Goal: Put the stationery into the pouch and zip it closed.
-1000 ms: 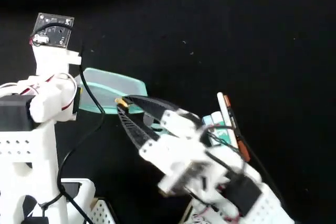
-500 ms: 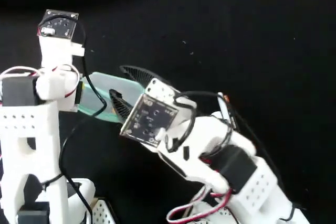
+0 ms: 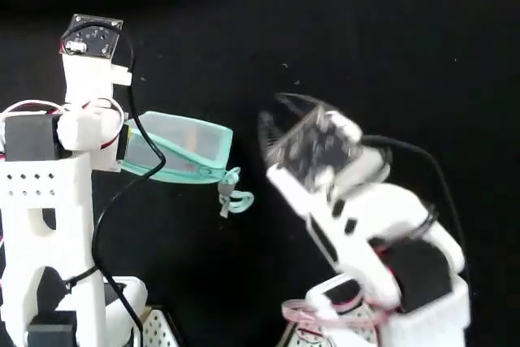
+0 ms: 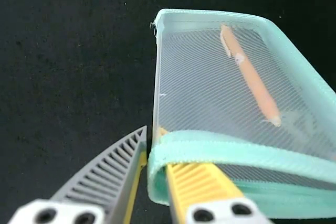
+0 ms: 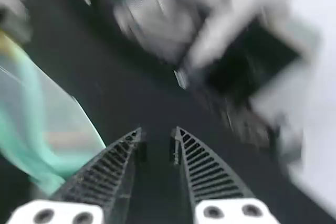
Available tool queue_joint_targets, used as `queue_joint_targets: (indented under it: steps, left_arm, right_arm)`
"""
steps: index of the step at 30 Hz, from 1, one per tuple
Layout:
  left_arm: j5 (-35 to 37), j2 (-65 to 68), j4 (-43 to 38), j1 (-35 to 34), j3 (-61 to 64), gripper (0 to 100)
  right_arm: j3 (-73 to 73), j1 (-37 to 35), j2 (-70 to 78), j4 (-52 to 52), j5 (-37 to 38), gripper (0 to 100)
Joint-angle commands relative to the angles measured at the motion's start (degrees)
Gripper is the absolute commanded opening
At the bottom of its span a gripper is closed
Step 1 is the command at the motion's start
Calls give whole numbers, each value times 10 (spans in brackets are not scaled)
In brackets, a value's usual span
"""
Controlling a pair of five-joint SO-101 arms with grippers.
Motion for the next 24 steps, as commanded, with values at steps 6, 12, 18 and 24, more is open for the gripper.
queue_joint_targets:
  steps: [6, 12, 18, 24]
  left_arm:
    - [-5, 0, 2, 4, -11, 30]
    - [-5, 0, 2, 4, -11, 30]
    - [-5, 0, 2, 4, -11, 30]
    - [-6, 0, 2, 4, -11, 30]
  right_arm:
    - [251, 211, 102, -50, 0, 162]
    - [248, 215, 245, -115, 1, 141]
    - [159, 215, 423, -127, 28, 141]
    - [119, 213, 549, -121, 67, 138]
